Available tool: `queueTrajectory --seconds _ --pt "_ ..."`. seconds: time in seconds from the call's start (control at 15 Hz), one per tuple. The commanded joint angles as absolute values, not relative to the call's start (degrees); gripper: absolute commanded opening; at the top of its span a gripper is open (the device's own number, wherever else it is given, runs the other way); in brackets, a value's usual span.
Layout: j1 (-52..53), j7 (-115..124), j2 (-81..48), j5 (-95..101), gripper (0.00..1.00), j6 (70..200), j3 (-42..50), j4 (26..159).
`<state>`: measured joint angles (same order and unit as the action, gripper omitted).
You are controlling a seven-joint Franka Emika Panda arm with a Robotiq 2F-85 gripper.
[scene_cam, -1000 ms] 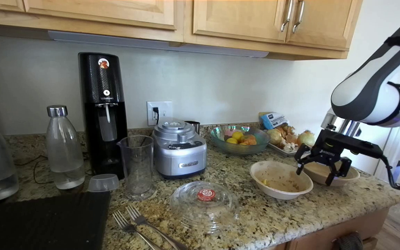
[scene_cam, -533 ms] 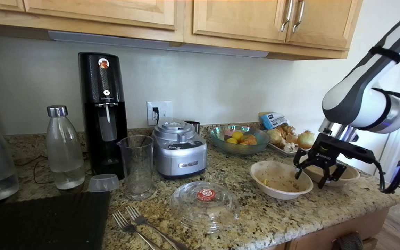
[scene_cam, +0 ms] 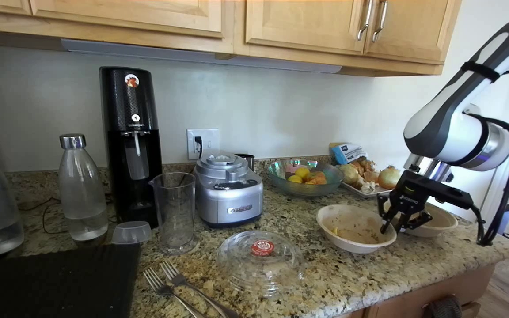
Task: Pick the bowl on the left and place it in the bowl on the right
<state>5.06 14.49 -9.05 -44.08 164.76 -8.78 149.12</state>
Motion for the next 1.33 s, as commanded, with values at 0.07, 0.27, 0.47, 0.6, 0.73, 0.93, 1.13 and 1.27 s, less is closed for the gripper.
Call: queueTrajectory --seconds 0.07,0.27,0.47,0.6,0.73,0.93,1.13,1.27 --pt "4.5 10.8 -9.4 -47.2 0.04 166.6 -9.6 149.1" --pt "4.4 8.1 -8.9 -49.0 0.06 166.2 -10.0 148.6" --pt "4.2 4.0 -8.1 -52.8 0.05 165.6 -10.7 148.1" --pt "4.2 1.2 -7.8 -55.5 0.04 165.4 -10.9 147.9" --pt "4.1 -2.0 -7.2 -58.7 0.05 165.1 -11.2 147.7" --pt "3.8 -8.3 -5.4 -65.4 0.04 164.0 -11.8 147.2" --pt "3.5 -14.9 -2.6 -72.6 0.04 160.9 -11.7 146.7" --pt "3.5 -18.8 -0.6 -76.2 0.04 158.4 -11.1 146.8"
